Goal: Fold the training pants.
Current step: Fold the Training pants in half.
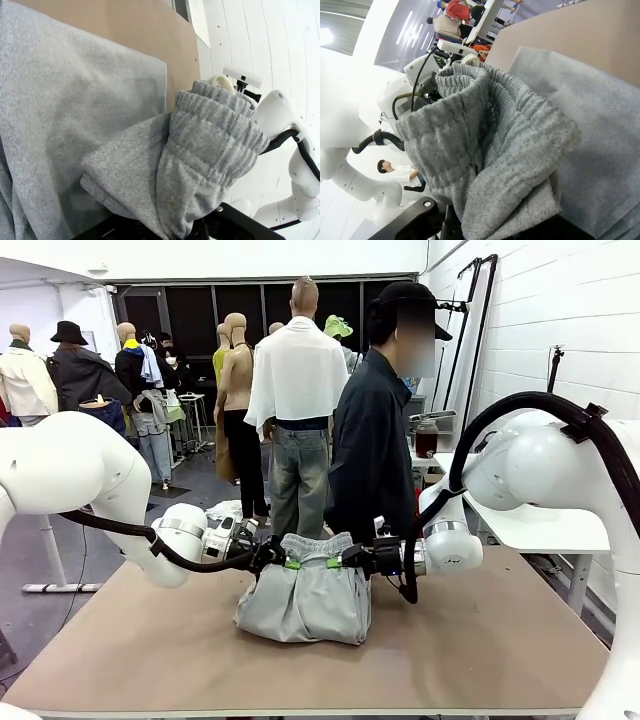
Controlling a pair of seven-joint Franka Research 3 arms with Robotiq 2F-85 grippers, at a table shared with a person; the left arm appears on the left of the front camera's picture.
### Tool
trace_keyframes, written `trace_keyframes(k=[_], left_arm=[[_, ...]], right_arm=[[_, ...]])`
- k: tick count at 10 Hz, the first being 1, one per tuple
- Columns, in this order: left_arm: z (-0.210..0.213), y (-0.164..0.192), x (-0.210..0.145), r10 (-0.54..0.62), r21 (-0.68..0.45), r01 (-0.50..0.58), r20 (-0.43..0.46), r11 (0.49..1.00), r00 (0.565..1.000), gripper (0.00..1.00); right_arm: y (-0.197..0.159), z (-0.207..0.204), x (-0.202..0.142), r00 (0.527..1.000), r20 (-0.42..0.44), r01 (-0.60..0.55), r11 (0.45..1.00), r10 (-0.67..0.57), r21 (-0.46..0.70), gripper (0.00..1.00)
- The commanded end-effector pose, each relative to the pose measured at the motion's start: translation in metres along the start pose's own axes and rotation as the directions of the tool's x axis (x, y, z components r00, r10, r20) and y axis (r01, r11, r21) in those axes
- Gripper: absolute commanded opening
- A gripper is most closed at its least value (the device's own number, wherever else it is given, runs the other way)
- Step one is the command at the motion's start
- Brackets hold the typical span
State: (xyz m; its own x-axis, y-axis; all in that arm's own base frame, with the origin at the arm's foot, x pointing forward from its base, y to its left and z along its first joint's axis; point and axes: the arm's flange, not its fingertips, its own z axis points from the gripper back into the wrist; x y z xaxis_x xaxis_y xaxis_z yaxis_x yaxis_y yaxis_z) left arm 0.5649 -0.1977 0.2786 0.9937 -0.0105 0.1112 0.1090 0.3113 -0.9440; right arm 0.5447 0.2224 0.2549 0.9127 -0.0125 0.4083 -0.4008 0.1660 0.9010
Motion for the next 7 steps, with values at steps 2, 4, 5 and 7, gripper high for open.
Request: trace_keyframes(k=[2,4,5,7], left_arm=[[0.001,0.011,0.011,0.025,0.033,-0.027,0.036,0.999,0.999,0.00],[-0.002,0.016,0.013,0.047,0.043,-0.049,0.042,0.998,0.998,0.00],[-0.005,0.020,0.013,0.063,0.059,-0.065,0.034,0.996,0.997,0.00],[-0.004,0.023,0.013,0.090,0.090,-0.094,0.047,0.991,0.995,0.00]], right_arm=[[-0.009,0.008,0.010,0.999,0.041,0.017,0.999,-0.015,-0.044,0.00],[-0.016,0.009,0.011,0.998,0.053,0.032,0.998,-0.029,-0.059,0.00],[-0.020,0.009,0.011,0.997,0.061,0.048,0.996,-0.043,-0.071,0.00],[-0.030,0.010,0.009,0.995,0.080,0.065,0.995,-0.059,-0.074,0.00]])
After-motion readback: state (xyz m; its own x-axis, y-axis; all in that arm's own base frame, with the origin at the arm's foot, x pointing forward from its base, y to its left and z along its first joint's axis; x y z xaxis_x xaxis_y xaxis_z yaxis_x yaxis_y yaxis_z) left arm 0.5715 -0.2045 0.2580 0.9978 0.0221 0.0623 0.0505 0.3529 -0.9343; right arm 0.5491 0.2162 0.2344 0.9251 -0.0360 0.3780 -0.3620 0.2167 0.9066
